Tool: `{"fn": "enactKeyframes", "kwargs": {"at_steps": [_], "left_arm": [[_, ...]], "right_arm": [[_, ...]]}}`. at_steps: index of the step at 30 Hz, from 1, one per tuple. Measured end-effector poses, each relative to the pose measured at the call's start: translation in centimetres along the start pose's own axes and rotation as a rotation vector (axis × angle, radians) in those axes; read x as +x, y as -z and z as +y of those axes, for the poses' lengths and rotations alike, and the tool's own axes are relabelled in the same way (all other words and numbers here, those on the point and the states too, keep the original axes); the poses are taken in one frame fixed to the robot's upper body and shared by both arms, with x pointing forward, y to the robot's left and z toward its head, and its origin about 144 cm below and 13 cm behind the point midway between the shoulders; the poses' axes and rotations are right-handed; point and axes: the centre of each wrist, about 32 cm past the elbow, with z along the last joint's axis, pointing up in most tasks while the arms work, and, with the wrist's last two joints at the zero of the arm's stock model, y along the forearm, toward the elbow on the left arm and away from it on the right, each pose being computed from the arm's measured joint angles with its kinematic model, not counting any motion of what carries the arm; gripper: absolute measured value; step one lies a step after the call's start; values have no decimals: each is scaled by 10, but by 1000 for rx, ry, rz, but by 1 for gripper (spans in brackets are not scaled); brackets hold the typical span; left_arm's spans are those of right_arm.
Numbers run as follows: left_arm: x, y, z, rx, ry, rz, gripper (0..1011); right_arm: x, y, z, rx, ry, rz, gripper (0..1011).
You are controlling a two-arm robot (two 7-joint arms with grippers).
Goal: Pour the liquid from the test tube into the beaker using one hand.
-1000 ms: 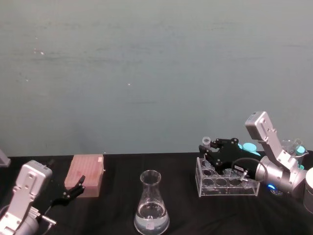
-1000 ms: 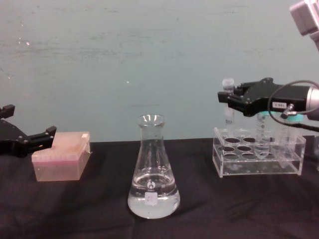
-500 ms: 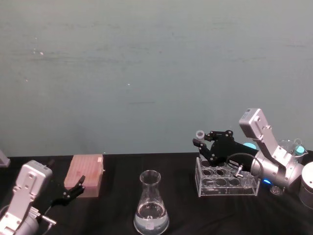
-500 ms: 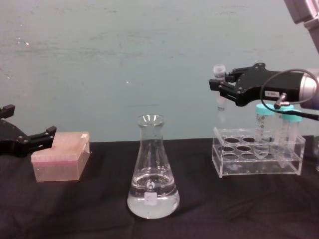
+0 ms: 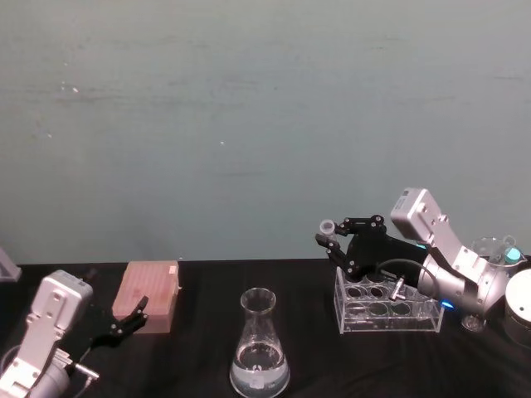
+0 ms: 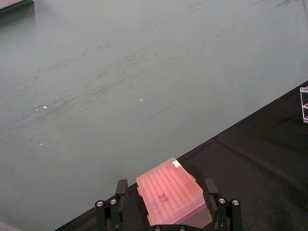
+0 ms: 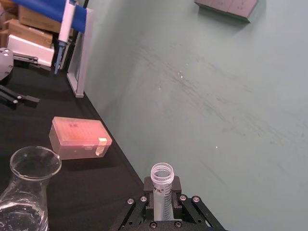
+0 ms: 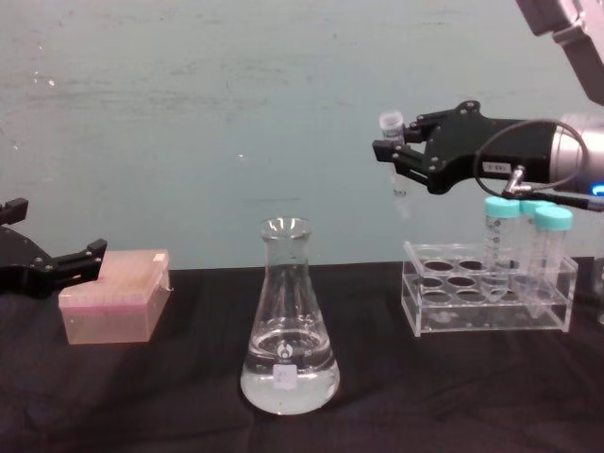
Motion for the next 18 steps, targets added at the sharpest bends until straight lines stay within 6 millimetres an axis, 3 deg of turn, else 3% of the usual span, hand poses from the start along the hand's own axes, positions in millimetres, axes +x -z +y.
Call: {"fn": "enactKeyframes", "kwargs": {"at_steps": [18], "left_arm": [[0, 0, 0, 0, 0, 0, 1000]], "right_arm": [[-11, -16, 6, 15, -53, -113, 199]]}}
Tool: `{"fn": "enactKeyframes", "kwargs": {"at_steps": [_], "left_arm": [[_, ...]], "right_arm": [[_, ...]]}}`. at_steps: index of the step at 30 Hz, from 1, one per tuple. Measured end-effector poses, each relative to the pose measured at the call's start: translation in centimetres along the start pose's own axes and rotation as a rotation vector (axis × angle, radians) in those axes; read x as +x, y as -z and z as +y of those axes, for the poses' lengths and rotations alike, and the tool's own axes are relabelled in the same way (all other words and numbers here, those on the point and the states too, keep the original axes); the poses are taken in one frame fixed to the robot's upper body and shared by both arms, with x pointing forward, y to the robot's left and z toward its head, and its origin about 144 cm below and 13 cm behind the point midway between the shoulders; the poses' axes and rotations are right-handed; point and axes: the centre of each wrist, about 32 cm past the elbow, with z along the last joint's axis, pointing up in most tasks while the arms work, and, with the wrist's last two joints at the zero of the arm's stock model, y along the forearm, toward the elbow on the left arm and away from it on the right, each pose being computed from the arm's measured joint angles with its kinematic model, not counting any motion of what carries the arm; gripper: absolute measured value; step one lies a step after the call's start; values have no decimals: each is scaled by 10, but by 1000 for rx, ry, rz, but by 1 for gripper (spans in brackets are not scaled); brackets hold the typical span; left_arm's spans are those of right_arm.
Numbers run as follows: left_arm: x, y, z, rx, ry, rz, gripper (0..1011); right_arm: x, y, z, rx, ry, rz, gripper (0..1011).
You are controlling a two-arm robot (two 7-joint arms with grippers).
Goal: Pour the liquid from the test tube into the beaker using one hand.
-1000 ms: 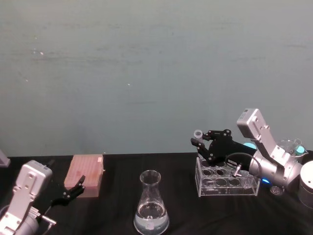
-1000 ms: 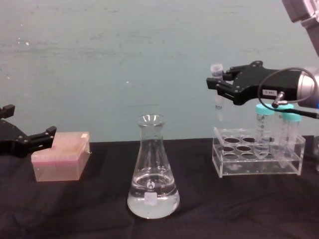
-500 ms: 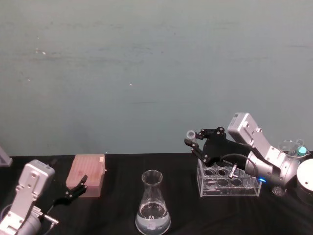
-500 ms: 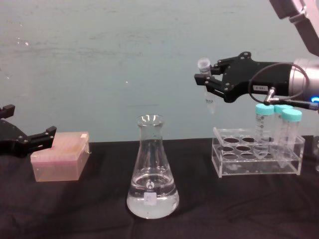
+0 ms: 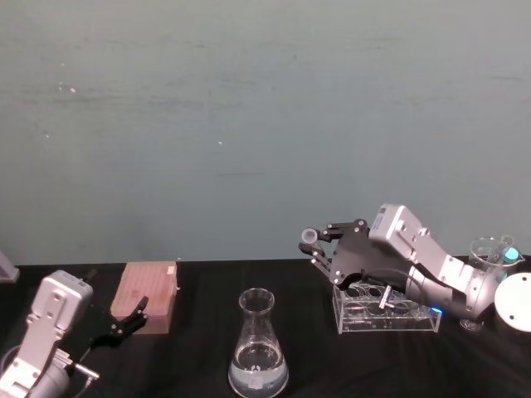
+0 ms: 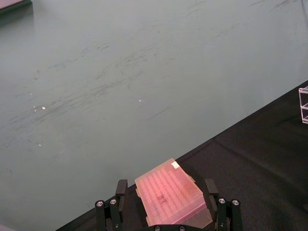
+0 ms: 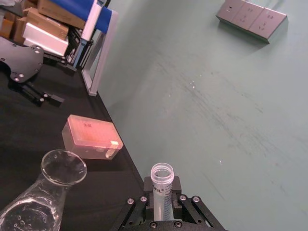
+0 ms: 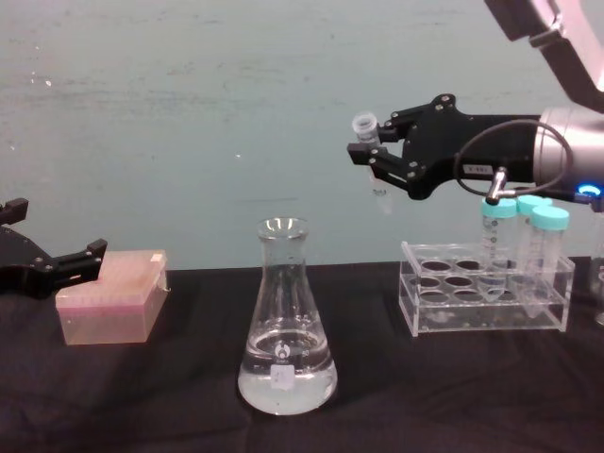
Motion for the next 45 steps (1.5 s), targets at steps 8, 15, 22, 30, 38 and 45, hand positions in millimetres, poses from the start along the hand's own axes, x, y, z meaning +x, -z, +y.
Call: {"fn": "enactKeyframes", "kwargs": {"at_steps": [8, 15, 22, 30, 38, 45], "left_arm": [[0, 0, 0, 0, 0, 0, 1000], [0, 0, 0, 0, 0, 0, 1000], [0, 0, 0, 0, 0, 0, 1000], [0, 0, 0, 0, 0, 0, 1000], [0, 0, 0, 0, 0, 0, 1000], [0, 0, 0, 0, 0, 0, 1000]], "right_arm": [[-9, -8, 6, -9, -13, -76, 199], [-16, -12, 9, -22, -15, -126, 199], [-23, -16, 12, -29, -23, -168, 199], [-30, -19, 15, -35, -30, -225, 199], [-38, -22, 19, -36, -29, -295, 199], [-44, -23, 23, -40, -19, -362, 199]]}}
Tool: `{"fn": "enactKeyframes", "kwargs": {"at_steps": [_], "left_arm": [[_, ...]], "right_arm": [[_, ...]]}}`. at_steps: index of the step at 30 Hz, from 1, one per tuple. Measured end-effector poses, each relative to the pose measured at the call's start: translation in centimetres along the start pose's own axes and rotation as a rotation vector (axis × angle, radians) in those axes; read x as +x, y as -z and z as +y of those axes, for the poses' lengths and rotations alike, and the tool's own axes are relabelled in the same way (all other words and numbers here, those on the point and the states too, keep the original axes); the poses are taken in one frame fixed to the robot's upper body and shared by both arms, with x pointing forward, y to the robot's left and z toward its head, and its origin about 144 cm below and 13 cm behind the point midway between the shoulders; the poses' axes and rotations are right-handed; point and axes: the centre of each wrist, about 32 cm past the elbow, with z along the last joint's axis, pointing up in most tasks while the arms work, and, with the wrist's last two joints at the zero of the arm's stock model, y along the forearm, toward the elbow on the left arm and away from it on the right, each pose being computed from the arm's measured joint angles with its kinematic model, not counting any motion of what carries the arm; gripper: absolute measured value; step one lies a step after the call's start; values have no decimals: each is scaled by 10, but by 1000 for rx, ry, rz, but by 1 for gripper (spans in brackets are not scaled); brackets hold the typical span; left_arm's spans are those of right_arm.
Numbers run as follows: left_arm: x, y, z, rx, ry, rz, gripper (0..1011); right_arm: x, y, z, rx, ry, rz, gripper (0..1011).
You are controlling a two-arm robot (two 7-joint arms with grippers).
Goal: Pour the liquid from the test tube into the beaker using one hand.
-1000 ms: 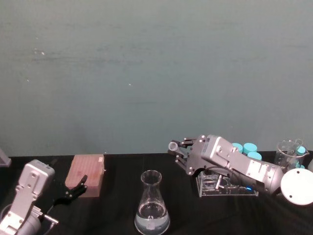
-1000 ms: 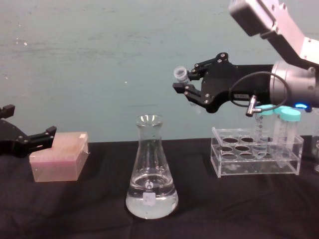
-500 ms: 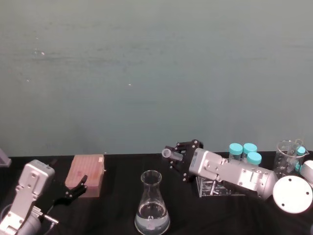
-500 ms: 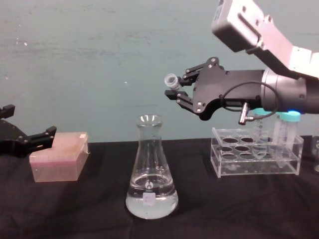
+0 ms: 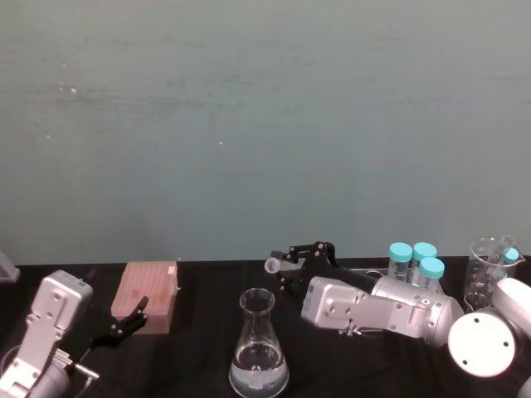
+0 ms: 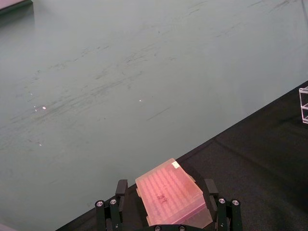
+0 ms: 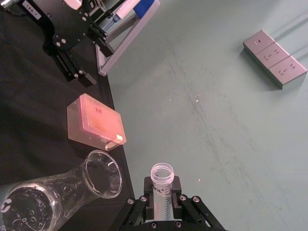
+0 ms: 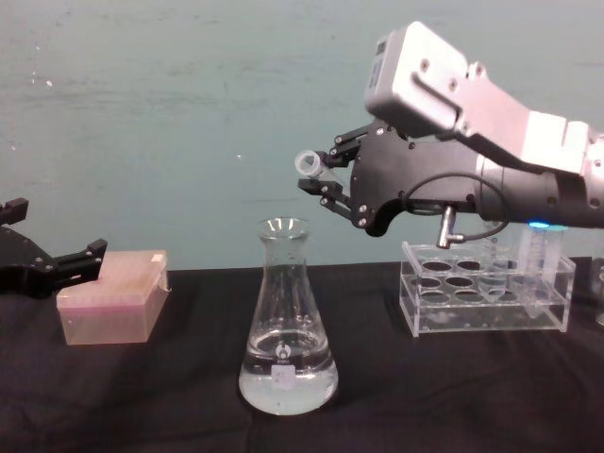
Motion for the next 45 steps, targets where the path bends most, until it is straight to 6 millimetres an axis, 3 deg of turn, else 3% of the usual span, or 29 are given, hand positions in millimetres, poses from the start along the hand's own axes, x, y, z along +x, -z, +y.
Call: {"fn": "enactKeyframes", "kwargs": {"at_steps": [45], "left_arm": [[0, 0, 0, 0, 0, 0, 1000]], "right_arm": [[-15, 2, 7, -33, 32, -275, 199]]}}
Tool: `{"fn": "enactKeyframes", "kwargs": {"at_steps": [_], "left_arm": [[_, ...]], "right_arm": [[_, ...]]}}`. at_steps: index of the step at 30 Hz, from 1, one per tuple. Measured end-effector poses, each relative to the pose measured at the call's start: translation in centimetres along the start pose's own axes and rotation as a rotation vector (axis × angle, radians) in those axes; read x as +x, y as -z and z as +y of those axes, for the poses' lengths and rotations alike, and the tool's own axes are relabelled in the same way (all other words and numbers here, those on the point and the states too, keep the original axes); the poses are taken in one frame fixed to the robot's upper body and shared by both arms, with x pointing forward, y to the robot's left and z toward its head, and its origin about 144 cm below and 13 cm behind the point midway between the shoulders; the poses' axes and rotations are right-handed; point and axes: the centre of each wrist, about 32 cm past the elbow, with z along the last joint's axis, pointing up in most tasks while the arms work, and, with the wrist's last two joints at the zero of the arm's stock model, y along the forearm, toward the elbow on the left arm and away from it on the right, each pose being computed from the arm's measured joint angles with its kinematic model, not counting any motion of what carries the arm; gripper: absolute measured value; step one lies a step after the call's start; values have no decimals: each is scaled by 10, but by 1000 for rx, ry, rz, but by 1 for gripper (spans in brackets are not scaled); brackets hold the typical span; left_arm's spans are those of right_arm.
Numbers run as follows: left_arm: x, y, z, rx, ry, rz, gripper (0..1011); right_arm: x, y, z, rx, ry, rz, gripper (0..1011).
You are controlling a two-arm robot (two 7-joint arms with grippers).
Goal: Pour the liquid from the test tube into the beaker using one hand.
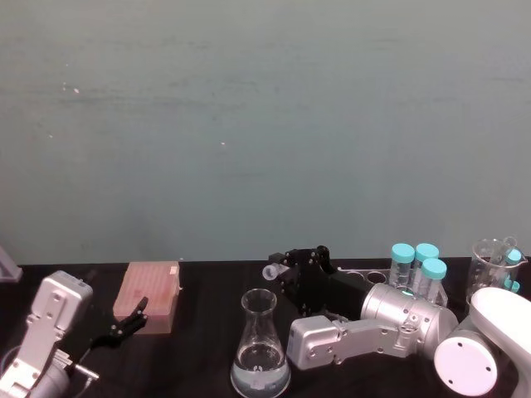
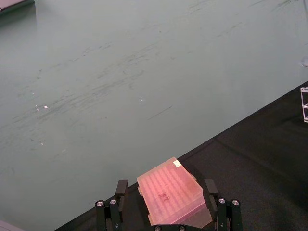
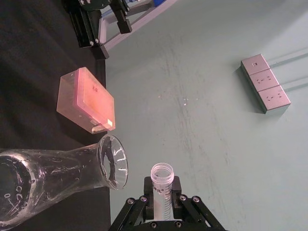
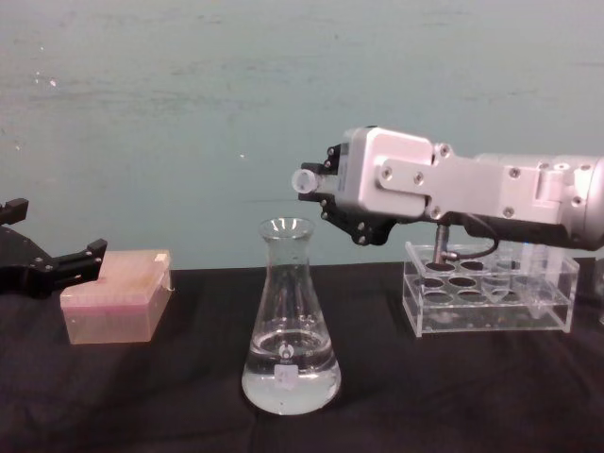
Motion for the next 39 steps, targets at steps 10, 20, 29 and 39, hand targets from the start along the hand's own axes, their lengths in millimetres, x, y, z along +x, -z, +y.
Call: {"fn": "enactKeyframes", "kwargs": {"at_steps": [10, 20, 29, 39], "left_arm": [[0, 0, 0, 0, 0, 0, 1000], [0, 0, 0, 0, 0, 0, 1000], [0, 0, 0, 0, 0, 0, 1000], [0, 0, 0, 0, 0, 0, 1000]], "right_arm": [[-2, 0, 0, 4, -8, -32, 198], [-4, -1, 1, 5, -10, -75, 198], [-7, -2, 1, 11, -2, -130, 199], [-9, -2, 2, 16, 15, -197, 199]]}}
